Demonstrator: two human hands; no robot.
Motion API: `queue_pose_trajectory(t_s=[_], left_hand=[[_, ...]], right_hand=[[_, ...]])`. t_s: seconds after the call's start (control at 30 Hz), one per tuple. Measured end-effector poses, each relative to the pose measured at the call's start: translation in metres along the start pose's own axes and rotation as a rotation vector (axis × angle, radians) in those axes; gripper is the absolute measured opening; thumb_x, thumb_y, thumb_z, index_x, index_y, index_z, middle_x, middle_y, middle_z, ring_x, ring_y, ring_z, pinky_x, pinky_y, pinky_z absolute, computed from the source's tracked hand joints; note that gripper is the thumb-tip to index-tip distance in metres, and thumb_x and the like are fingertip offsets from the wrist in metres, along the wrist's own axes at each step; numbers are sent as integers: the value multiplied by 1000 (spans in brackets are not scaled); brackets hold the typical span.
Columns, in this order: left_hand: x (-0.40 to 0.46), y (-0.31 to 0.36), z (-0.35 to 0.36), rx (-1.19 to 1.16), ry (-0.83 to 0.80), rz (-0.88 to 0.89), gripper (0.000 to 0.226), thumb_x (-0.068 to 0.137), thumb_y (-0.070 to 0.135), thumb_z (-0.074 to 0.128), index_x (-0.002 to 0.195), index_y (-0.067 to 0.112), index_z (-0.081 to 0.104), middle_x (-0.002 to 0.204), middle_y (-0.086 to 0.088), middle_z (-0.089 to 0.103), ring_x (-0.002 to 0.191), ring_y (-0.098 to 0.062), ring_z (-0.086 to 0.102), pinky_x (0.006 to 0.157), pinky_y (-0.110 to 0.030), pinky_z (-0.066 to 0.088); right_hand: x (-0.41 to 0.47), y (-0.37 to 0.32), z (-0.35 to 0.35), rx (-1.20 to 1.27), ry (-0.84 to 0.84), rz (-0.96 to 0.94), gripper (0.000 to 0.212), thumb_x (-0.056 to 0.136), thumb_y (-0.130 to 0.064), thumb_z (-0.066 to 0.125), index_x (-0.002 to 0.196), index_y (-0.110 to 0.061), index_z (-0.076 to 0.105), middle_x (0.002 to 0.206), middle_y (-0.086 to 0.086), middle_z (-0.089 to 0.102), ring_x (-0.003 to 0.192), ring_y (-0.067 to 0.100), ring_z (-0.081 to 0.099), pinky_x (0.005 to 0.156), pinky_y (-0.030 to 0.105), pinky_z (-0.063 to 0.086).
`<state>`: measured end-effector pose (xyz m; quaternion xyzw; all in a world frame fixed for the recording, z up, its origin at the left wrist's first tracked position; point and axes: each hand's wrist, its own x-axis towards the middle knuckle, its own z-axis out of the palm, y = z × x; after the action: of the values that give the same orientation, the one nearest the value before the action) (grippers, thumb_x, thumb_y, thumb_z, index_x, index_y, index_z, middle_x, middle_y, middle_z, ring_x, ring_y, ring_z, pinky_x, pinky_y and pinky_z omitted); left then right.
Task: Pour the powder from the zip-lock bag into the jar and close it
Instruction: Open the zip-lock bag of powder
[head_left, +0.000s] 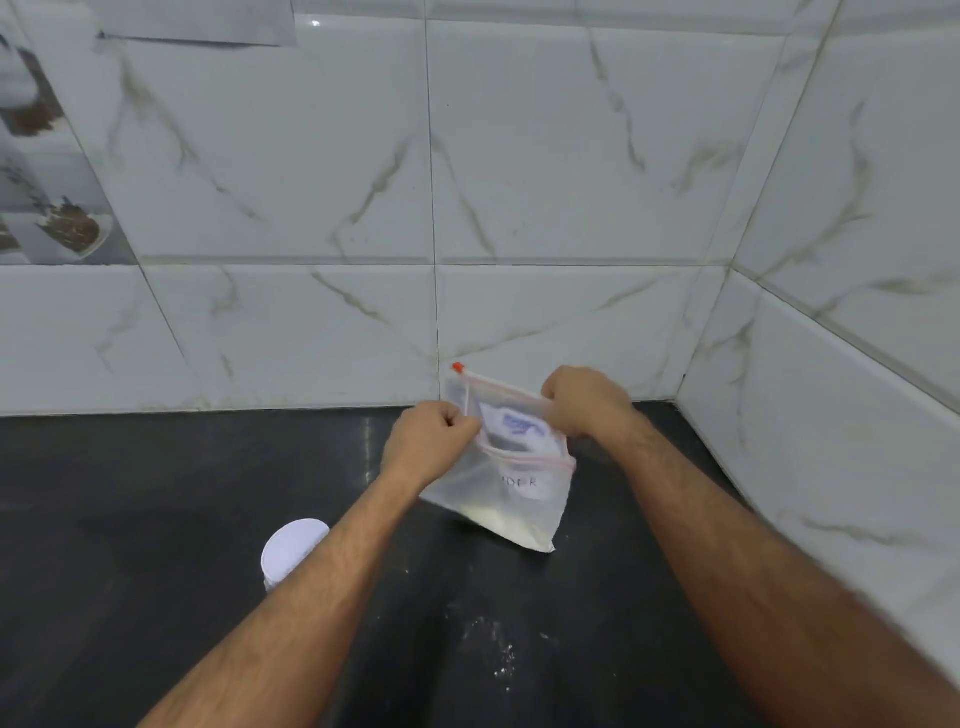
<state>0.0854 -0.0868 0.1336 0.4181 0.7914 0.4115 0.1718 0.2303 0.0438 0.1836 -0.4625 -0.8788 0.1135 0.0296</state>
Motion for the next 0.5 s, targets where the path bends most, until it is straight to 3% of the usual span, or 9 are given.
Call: queue_pose_trajectory(t_s=[0.1,0.23,0.3,0.5], left_hand=[[5,5,-20,305,81,-51,34,79,37,57,53,17,48,50,3,49,51,-18,45,49,-25,32],[16,17,-29,362,52,-70,36,80,39,57,54,15,50,52,1,49,57,-23,48,51,-27,34],[20,25,-30,357,24,-60,40,81,39,57,51,14,47,52,0,49,59,-25,50,52,-27,34],[28,54,-23,373,-53,-29,35,80,34,57,53,15,48,54,0,47,58,-23,46,51,-26,32]], right_hand=[[9,17,-15,8,127,166,18,82,-6,56,90,-15,69,88,2,63,86,28,62,69,30,44],[16,25,-21,309,-20,167,17,75,0,52,68,-12,62,60,3,64,56,23,55,53,24,43],[12,29,-24,481,-55,157,20,77,3,51,70,-10,65,50,3,61,42,16,47,44,19,37],[3,49,-18,545,85,168,19,81,-1,58,85,-11,73,52,0,65,43,15,51,45,24,41]])
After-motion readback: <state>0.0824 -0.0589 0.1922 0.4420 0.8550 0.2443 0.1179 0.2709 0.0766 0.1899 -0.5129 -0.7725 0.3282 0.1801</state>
